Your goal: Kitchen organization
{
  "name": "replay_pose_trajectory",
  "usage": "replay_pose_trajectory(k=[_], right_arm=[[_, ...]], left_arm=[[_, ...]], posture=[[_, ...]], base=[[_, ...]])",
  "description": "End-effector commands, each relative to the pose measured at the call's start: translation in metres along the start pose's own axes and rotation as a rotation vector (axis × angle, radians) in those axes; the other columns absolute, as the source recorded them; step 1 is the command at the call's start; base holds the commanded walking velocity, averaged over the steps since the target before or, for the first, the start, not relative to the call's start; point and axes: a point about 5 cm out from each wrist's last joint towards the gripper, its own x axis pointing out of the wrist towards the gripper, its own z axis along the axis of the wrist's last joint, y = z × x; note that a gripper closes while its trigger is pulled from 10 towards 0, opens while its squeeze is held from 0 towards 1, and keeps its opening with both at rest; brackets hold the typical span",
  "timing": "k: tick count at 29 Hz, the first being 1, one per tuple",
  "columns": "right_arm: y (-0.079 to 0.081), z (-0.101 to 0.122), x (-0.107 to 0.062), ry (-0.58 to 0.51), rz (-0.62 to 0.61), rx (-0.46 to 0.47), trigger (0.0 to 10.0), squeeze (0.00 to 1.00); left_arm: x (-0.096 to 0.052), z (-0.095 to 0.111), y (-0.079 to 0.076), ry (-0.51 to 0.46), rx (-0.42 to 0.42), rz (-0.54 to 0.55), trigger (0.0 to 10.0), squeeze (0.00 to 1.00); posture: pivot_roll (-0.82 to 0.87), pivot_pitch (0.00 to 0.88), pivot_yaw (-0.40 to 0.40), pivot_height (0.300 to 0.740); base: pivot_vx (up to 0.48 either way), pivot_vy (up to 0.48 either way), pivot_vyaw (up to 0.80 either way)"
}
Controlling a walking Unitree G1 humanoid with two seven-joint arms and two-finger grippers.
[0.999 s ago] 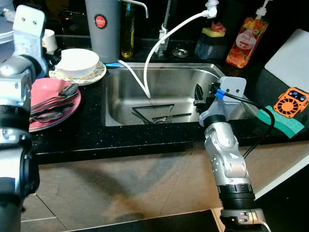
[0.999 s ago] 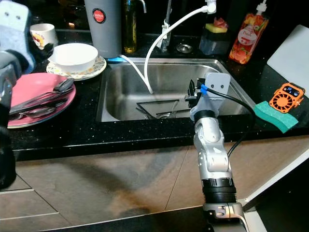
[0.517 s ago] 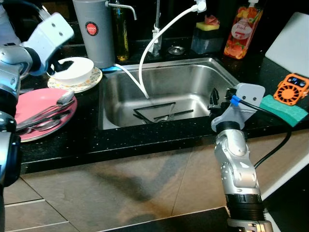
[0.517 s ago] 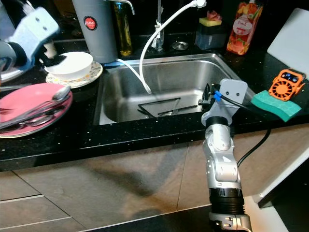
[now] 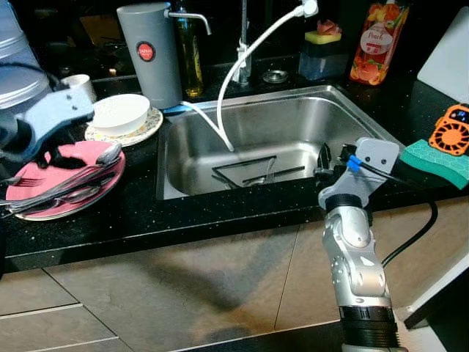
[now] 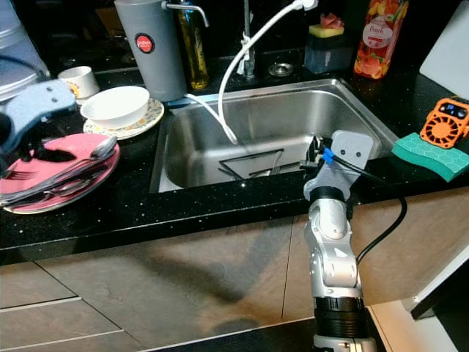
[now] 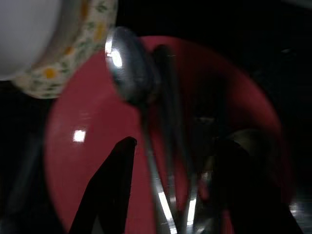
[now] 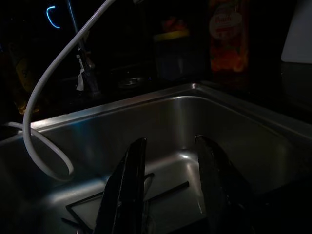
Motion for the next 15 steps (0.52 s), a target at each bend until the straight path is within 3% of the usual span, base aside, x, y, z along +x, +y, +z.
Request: replay_pose_trajectory(k=[1, 10, 15], right_arm=[[0.005, 0.0, -0.003, 0.003, 0.008, 0.003, 10.0, 0.0], [0.003, -0.002, -0.005, 0.009, 0.001, 0.001, 10.0, 0.0], [0.004, -0.002, -0.005, 0.011, 0.001, 0.002, 10.0, 0.0]], left_arm=[[0.007, -0.012, -0.009, 0.024, -0.037, -0.102, 10.0, 0.0], [0.008, -0.021, -0.015, 0.086, -0.004, -0.166, 10.0, 0.0], [0.02, -0.037, -0.025, 0.161, 0.005, -0.199, 10.0, 0.0]], posture=[[0.05, 0.0, 0.124, 0.74], [0.05, 0.0, 0.129, 0.74], [0.05, 0.0, 0.129, 0.74]], base=[[0.0, 0.0, 0.0], [0.0, 0.0, 0.0], [0.0, 0.0, 0.0]])
